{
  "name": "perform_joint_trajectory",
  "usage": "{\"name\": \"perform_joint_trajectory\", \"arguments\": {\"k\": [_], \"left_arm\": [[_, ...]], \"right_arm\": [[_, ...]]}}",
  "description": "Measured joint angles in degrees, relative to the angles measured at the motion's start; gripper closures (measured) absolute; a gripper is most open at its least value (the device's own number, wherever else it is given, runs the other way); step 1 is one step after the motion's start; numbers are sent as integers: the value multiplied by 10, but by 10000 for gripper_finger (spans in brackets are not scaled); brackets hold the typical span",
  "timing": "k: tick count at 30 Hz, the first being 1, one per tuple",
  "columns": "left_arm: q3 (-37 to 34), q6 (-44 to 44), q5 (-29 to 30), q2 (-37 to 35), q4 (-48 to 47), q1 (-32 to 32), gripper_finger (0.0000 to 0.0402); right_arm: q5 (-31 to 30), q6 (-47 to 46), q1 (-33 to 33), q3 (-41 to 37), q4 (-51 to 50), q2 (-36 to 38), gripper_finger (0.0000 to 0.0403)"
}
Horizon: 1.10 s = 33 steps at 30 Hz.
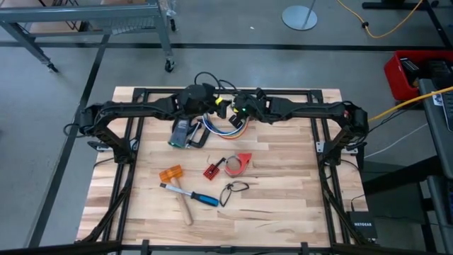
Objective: Coil cords
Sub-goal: Coil the wire onto the spool
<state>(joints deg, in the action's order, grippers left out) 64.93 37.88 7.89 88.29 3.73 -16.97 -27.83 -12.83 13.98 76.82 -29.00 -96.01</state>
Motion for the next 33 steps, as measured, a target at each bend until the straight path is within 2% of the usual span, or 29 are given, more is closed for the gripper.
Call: {"name": "perform_joint_trajectory", "arguments": {"k": [5, 9, 14, 19, 23, 33], "left_arm": [[0, -3, 1, 0, -17, 29, 400], [0, -11, 4, 0, -17, 47, 400], [1, -23, 14, 0, -35, 62, 400], [1, -50, 59, -1, -58, 83, 400], [1, -87, 111, -1, -64, 104, 400], [2, -175, 271, -1, -57, 161, 400]], "right_arm": [[13, 7, 10, -1, 36, 0, 401], [54, 12, 16, -1, 71, 0, 401], [75, 12, 18, -1, 96, 0, 401], [80, 13, 21, 1, 93, 0, 401], [106, 13, 28, 17, 94, 0, 401], [156, 16, 37, 58, 95, 0, 401]]}}
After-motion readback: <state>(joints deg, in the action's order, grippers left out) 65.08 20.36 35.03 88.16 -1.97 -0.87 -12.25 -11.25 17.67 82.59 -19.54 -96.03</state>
